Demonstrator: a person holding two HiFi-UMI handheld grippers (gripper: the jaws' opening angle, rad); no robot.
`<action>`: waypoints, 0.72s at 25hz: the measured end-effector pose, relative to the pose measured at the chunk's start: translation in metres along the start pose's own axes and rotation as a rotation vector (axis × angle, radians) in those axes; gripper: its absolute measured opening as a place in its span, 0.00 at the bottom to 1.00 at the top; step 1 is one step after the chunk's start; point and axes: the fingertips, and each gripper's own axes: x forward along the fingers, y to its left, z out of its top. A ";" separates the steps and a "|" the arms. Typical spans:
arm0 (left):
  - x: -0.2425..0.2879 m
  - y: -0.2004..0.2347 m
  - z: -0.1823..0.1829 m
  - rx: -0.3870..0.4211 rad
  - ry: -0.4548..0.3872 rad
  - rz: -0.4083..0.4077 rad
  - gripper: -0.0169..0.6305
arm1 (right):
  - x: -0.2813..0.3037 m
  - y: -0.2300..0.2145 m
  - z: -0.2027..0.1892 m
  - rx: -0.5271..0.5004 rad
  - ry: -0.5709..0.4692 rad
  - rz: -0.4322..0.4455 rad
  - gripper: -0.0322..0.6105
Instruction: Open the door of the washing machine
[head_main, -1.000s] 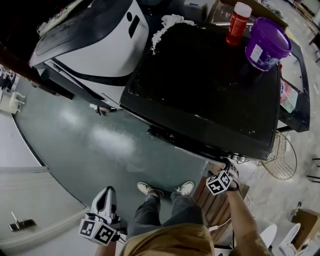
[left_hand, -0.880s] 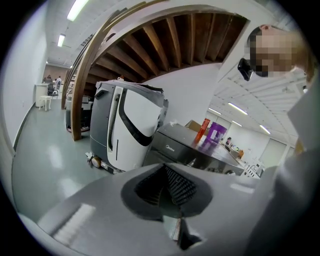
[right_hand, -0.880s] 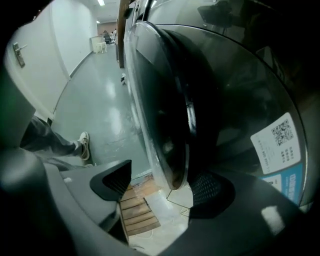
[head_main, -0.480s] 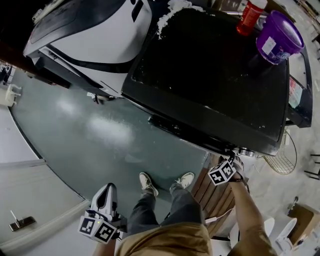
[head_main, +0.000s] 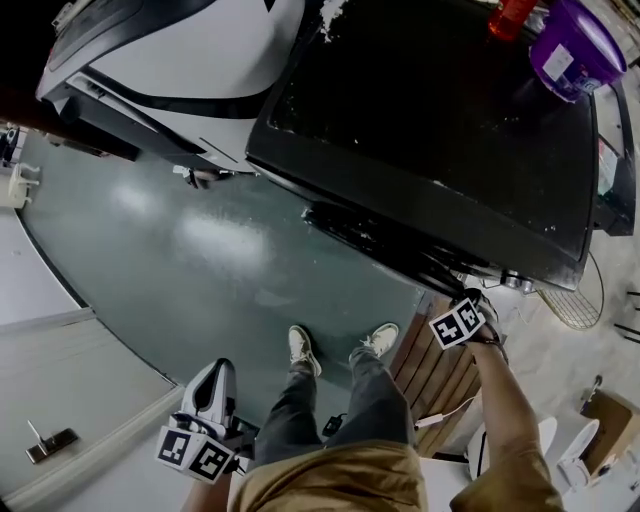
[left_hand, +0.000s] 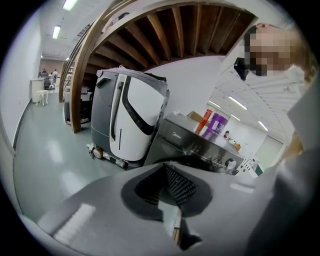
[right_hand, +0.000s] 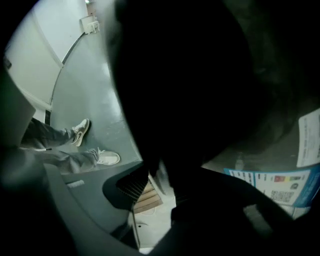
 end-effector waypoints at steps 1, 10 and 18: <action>-0.002 0.003 -0.003 0.000 0.008 0.003 0.12 | -0.001 0.004 0.000 -0.005 0.001 0.003 0.27; -0.008 0.015 -0.003 0.028 0.022 -0.032 0.12 | -0.009 0.024 -0.009 0.002 0.004 -0.015 0.26; -0.006 0.013 -0.002 0.037 0.021 -0.094 0.12 | -0.036 0.042 -0.002 -0.004 -0.044 -0.038 0.25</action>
